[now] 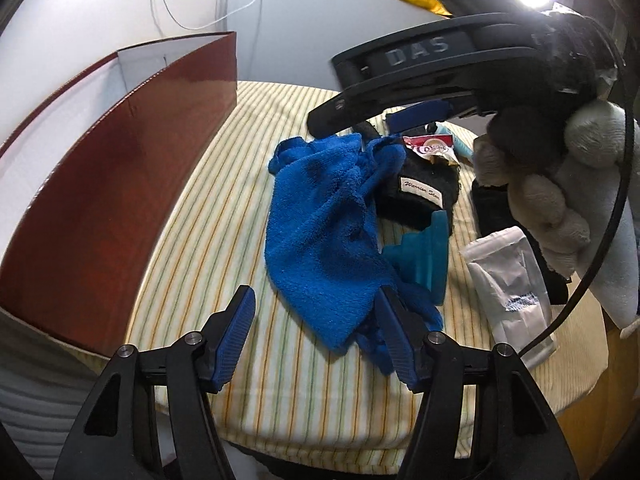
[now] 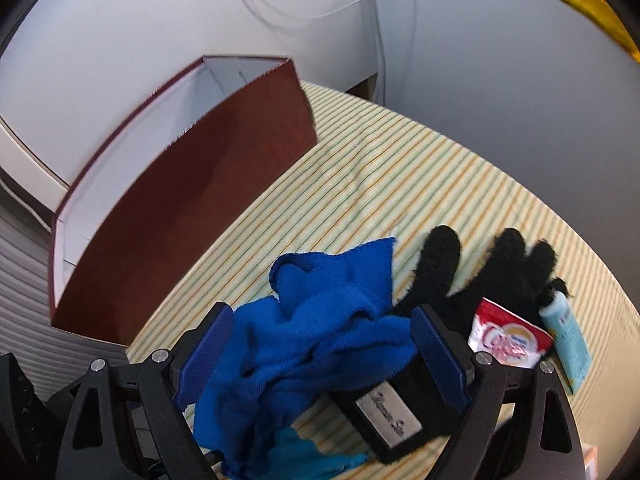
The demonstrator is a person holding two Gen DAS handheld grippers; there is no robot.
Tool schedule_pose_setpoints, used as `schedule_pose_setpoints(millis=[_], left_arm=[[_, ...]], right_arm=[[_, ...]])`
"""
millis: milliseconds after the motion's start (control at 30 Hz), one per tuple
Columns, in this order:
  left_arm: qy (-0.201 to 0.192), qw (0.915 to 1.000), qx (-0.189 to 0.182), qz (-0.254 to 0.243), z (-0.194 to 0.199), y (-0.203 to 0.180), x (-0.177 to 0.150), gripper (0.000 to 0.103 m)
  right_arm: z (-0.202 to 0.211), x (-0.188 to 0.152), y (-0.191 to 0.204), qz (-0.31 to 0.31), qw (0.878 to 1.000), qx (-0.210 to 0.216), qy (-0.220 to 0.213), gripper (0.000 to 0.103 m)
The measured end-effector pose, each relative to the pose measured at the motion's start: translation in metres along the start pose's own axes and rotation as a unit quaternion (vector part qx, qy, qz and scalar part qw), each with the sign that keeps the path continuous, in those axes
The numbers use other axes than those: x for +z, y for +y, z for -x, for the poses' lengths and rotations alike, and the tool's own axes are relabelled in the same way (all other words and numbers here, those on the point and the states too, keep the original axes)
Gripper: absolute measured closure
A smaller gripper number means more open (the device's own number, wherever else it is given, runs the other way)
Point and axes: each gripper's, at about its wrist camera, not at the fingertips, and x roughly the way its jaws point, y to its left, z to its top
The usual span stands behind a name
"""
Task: Organize soft objects
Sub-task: 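Reach the left gripper to the blue towel and close on it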
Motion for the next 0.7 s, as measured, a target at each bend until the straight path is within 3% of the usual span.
schedule_pose_setpoints(millis=[100, 267, 400, 467, 567, 700], left_arm=[[0.001, 1.0, -0.001, 0.002, -0.005, 0.002, 0.002, 0.041], [0.005, 0.9997, -0.015, 0.016, -0.012, 0.006, 0.003, 0.043], [0.004, 0.9995, -0.025, 0.02, -0.015, 0.005, 0.004, 0.063], [0.001, 0.9994, -0.029, 0.021, -0.015, 0.004, 0.006, 0.08], [-0.008, 0.9985, -0.042, 0.034, -0.011, 0.006, 0.007, 0.091], [-0.02, 0.9974, -0.051, 0.048, -0.003, 0.01, 0.006, 0.094]], right_arm=[[-0.012, 0.002, 0.003, 0.008, 1.0, -0.001, 0.015, 0.017], [-0.029, 0.003, 0.006, 0.012, 0.999, -0.003, 0.039, 0.035], [-0.034, 0.0, 0.009, 0.019, 0.999, -0.001, 0.051, 0.053], [-0.034, -0.001, 0.01, 0.021, 0.998, 0.001, 0.055, 0.066], [-0.032, -0.003, 0.008, 0.017, 0.998, 0.007, 0.055, 0.083], [-0.022, -0.004, 0.006, 0.01, 0.999, 0.015, 0.045, 0.089]])
